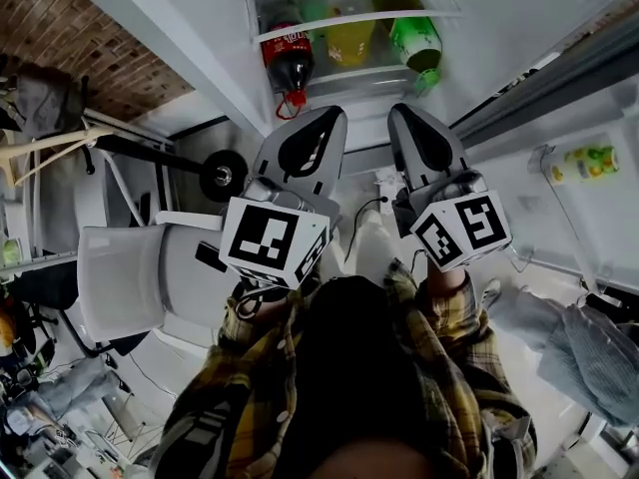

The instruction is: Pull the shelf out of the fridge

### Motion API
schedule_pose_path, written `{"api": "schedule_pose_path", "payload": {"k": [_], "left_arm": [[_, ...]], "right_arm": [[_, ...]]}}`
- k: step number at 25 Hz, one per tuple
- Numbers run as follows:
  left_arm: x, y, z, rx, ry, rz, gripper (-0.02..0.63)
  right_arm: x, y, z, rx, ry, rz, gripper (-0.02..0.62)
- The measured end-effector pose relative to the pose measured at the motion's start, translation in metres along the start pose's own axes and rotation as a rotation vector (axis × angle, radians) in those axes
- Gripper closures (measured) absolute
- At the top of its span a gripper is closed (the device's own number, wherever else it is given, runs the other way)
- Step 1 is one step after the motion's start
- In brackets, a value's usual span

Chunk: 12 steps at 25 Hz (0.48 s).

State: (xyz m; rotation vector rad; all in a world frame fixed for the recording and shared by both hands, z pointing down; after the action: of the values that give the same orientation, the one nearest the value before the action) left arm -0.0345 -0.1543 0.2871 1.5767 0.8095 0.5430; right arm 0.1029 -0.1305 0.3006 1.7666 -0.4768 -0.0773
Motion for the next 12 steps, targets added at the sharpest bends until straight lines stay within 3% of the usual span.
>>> {"api": "schedule_pose_path", "payload": {"k": [12], "left_arm": [[0.02,0.008,0.058,0.055,-0.193,0.022,0.603]], "right_arm": [[0.062,-0.013,0.022,-0.032,-0.197,0.042,0.577]]}}
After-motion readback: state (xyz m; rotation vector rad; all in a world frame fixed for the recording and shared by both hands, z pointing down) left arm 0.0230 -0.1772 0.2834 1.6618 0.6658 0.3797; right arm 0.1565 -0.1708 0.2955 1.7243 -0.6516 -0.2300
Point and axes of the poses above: the fingertips, and each gripper's own axes: z forward along the fingers, x to its right, y out of its underside, the point moved 6 cm from there along -z, backward along the fingers, and after that the axes turned 15 degrees about x, right-handed, at the moved point
